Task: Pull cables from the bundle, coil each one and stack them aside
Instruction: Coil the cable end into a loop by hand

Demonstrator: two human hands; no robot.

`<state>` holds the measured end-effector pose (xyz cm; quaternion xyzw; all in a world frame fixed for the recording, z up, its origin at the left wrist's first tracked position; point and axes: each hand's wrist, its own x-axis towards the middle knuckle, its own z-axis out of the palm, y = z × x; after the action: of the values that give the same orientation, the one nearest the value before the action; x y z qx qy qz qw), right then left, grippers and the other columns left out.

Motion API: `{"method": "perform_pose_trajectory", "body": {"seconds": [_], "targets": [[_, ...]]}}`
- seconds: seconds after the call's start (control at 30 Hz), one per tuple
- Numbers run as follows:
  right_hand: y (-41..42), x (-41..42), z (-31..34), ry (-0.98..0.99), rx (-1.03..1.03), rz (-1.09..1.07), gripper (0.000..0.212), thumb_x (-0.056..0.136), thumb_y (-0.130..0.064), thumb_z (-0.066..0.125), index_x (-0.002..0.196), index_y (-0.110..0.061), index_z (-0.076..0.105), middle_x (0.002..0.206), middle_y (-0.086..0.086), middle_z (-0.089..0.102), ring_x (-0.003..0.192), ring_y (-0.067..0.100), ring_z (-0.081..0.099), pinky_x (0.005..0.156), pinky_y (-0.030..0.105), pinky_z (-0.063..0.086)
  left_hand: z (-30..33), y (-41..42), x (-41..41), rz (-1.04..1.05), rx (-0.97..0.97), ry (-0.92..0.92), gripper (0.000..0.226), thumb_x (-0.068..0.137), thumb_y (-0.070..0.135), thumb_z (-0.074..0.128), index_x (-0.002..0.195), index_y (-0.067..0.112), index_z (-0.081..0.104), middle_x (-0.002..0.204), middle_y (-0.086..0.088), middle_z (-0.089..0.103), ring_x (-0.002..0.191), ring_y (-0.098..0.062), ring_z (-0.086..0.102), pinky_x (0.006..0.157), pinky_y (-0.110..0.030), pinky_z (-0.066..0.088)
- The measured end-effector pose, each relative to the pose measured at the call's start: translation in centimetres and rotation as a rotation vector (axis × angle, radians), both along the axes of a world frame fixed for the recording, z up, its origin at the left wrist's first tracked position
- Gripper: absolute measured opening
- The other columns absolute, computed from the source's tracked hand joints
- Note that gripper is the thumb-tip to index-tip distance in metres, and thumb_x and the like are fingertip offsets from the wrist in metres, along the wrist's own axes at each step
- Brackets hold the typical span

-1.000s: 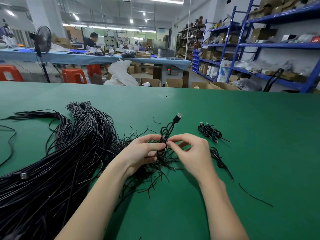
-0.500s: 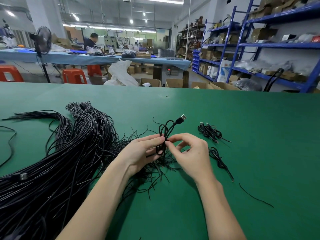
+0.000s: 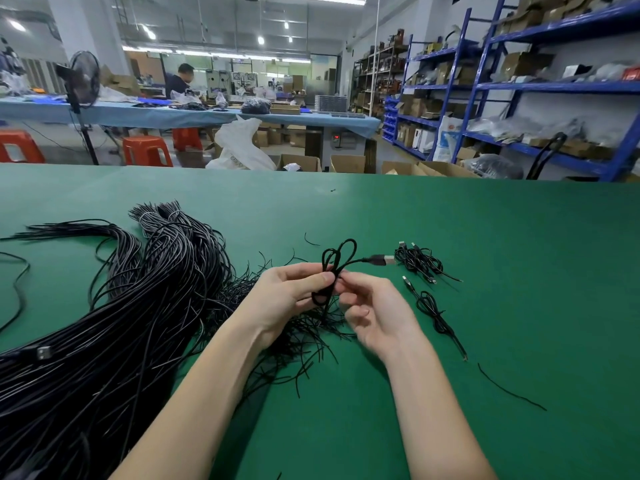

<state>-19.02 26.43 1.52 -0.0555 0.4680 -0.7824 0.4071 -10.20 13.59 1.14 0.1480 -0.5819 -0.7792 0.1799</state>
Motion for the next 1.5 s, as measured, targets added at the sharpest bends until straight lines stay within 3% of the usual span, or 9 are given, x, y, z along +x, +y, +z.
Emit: {"method": "perform_pose_trajectory", "body": {"seconds": [0.2,0.43,0.5,0.63,0.77,1.1,1.3,1.4,1.5], "targets": [[-0.3,-0.2,-0.8,0.521,0.141,-0.125,0.008,0.086,-0.012,0.08,0.092,-0.011,0.076,0.077,0.0,0.074,0.057,0.006,0.061,0.047,0.018,0.048,0.4,0.0,-0.3,0.092,0.076,-0.04,0.015,0.082,0.011,0.077,0.097,0.01,0.077,0.094,-0.011,0.077,0.078,-0.015,0.07,0.077,-0.024,0.056],[-0.3,-0.8,-2.5,1.672,0.176,-0.522,0.007,0.085,-0.018,0.078,0.087,-0.025,0.081,0.088,-0.017,0.075,0.075,0.002,0.067,0.065,0.015,0.05,1.1,-0.5,0.0,0.016,0.336,-0.15,0.025,0.068,0.01,0.08,0.09,0.007,0.07,0.08,-0.008,0.074,0.066,-0.013,0.071,0.057,-0.02,0.058],[-0.4,-0.6,-2.6,1.531,0.216,-0.467,0.007,0.086,-0.022,0.078,0.085,-0.029,0.079,0.085,-0.014,0.074,0.066,0.006,0.063,0.059,0.015,0.047,0.7,-0.8,0.1,0.031,0.226,-0.134,0.033,0.066,0.016,0.081,0.098,0.01,0.072,0.082,-0.003,0.075,0.07,-0.011,0.068,0.063,-0.021,0.054],[-0.3,0.0,-1.4,0.546,0.14,-0.041,0.015,0.092,-0.036,0.072,0.092,-0.023,0.079,0.093,-0.001,0.078,0.059,0.01,0.06,0.047,0.021,0.042,0.0,-1.2,0.5,0.075,-0.103,-0.083,0.022,0.083,0.018,0.078,0.105,0.016,0.076,0.103,0.002,0.077,0.088,-0.007,0.062,0.072,-0.026,0.037],[0.1,-0.4,-1.0,0.316,0.11,0.031,0.02,0.08,-0.023,0.082,0.098,-0.013,0.077,0.087,0.0,0.078,0.055,0.006,0.059,0.042,0.016,0.04,-0.2,-1.2,0.5,0.089,-0.284,-0.047,0.012,0.085,0.016,0.078,0.096,0.022,0.077,0.1,0.001,0.078,0.091,-0.002,0.069,0.074,-0.02,0.046],[1.0,-1.3,-0.9,0.312,0.143,0.132,0.041,0.059,-0.024,0.089,0.094,-0.006,0.078,0.079,0.001,0.074,0.056,0.002,0.057,0.044,0.011,0.044,0.3,-0.8,0.8,0.06,-0.39,-0.012,0.012,0.085,0.015,0.078,0.097,0.018,0.076,0.091,0.001,0.078,0.083,-0.004,0.07,0.072,-0.012,0.05],[0.6,-0.7,-0.2,0.948,0.392,-0.061,0.013,0.074,-0.02,0.09,0.07,-0.02,0.077,0.066,-0.003,0.075,0.053,0.009,0.065,0.055,0.018,0.052,1.0,-1.2,0.5,0.004,-0.182,-0.254,0.02,0.09,0.014,0.073,0.109,0.011,0.072,0.091,-0.008,0.078,0.07,-0.012,0.069,0.064,-0.018,0.055],[0.2,-0.2,-0.3,1.202,0.487,-0.118,0.017,0.075,-0.023,0.088,0.065,-0.026,0.075,0.059,-0.011,0.071,0.052,-0.001,0.064,0.056,0.008,0.047,1.2,-1.4,0.5,0.055,-0.521,-0.367,0.011,0.095,0.022,0.067,0.095,0.016,0.076,0.076,-0.003,0.07,0.068,-0.017,0.058,0.072,-0.027,0.051],[-0.1,-0.1,-0.3,1.316,0.547,-0.126,0.017,0.078,-0.016,0.079,0.067,-0.027,0.074,0.056,-0.014,0.067,0.051,-0.004,0.059,0.054,0.006,0.043,1.8,-1.0,0.6,0.029,-0.988,-0.486,0.034,0.096,0.047,0.058,0.087,0.019,0.075,0.064,0.004,0.059,0.06,-0.013,0.05,0.065,-0.026,0.045]]}}
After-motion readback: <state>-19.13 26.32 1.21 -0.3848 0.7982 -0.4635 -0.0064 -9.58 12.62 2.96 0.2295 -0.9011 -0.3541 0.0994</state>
